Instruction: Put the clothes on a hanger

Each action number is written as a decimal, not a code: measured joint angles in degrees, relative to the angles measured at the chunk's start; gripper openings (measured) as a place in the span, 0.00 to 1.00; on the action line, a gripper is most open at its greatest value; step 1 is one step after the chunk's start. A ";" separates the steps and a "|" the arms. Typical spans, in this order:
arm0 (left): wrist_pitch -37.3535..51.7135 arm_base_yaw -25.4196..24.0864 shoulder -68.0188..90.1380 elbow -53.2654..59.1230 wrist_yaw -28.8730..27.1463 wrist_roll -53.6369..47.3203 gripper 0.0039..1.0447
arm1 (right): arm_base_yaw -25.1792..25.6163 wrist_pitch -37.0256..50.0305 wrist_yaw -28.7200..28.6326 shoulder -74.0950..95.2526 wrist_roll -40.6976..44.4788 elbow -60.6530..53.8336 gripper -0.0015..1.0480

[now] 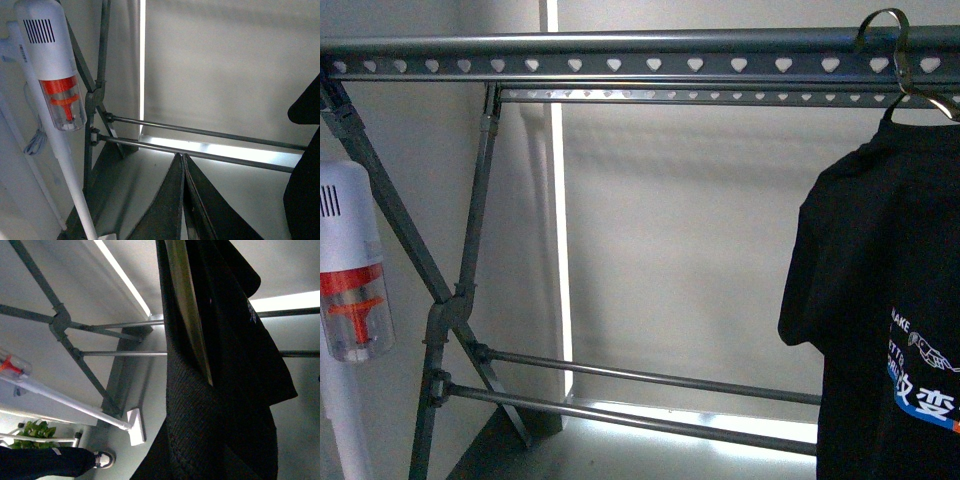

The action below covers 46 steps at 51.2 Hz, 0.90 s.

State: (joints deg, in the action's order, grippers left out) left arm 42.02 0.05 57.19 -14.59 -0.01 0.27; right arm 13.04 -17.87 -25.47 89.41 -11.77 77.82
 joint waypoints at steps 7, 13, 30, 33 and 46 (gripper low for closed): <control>-0.52 0.00 -4.98 4.11 0.04 -0.02 0.03 | 0.11 -1.64 -2.27 -2.84 4.07 -0.42 0.05; -2.40 0.00 -9.75 7.13 0.00 -0.02 0.03 | 2.21 -1.64 -3.80 -3.67 1.90 0.33 0.05; -9.53 0.00 -21.18 11.37 0.00 -0.02 0.03 | 5.38 -1.68 0.28 0.90 -3.06 4.35 0.05; -10.71 0.00 -22.73 11.78 0.00 -0.04 0.03 | 5.31 -1.07 0.85 1.77 -3.50 4.04 0.05; -14.03 0.00 -29.00 13.55 -0.02 -0.15 0.03 | 4.83 3.69 1.81 3.48 -5.16 -0.22 0.06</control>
State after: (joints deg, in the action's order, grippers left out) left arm 27.99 0.05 28.18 -1.04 -0.03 0.12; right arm 17.87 -14.17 -23.66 92.88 -16.93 77.60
